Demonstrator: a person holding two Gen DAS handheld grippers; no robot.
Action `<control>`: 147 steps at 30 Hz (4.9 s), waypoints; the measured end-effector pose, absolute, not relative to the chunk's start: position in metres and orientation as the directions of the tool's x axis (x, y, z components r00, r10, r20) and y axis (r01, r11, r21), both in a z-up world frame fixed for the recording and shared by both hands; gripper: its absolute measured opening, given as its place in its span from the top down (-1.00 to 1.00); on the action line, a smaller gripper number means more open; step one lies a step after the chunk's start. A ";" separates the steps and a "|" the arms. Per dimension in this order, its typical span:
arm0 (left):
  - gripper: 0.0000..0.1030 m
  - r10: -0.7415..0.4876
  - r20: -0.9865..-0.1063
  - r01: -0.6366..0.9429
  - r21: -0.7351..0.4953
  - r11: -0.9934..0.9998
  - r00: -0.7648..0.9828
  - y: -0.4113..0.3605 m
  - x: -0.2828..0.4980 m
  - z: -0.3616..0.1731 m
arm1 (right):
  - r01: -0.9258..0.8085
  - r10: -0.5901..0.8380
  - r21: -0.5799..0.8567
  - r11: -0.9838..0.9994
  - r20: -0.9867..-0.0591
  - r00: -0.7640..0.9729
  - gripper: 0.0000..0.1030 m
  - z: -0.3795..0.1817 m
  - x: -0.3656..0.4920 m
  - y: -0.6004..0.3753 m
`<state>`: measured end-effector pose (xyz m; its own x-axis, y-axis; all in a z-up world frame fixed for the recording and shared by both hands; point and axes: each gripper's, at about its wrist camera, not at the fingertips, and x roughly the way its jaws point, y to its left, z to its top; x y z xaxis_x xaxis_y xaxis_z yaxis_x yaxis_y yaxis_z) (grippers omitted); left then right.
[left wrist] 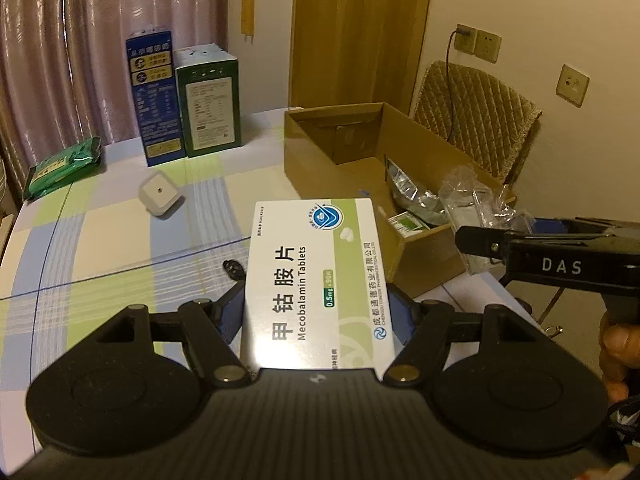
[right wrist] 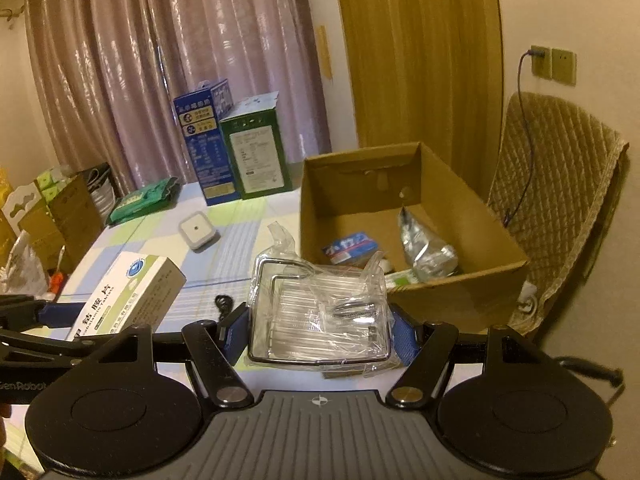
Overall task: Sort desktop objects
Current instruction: 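Carry the tablet box and soap holder over the cardboard box with both tools, then open left tool to drop the tablet box while right tool releases the soap holder, then withdraw both open tools from the cardboard box back over the table, then grasp the black cable with right tool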
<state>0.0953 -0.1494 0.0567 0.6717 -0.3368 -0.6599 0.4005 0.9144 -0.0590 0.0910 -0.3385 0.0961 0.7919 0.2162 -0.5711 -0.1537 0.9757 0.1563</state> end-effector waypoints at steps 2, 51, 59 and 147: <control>-0.30 -0.343 -0.658 0.408 -0.060 0.911 0.670 -0.156 0.098 0.059 | -0.148 0.219 0.168 0.975 -0.572 0.791 -0.31 0.096 0.094 -0.344; -0.30 -0.490 -0.625 0.475 -0.208 0.855 0.608 -0.287 0.222 0.048 | -0.029 0.107 0.146 0.989 -0.563 0.820 -0.31 0.110 0.202 -0.456; -0.54 -0.491 -0.612 0.444 -0.243 0.863 0.620 -0.282 0.245 0.040 | -0.018 0.106 0.154 0.988 -0.579 0.808 -0.31 0.103 0.214 -0.463; -0.97 -0.153 -0.715 0.197 -0.022 0.980 0.682 0.014 0.258 -0.073 | -0.555 0.370 0.020 0.831 -0.766 0.526 0.08 -0.056 0.256 -0.176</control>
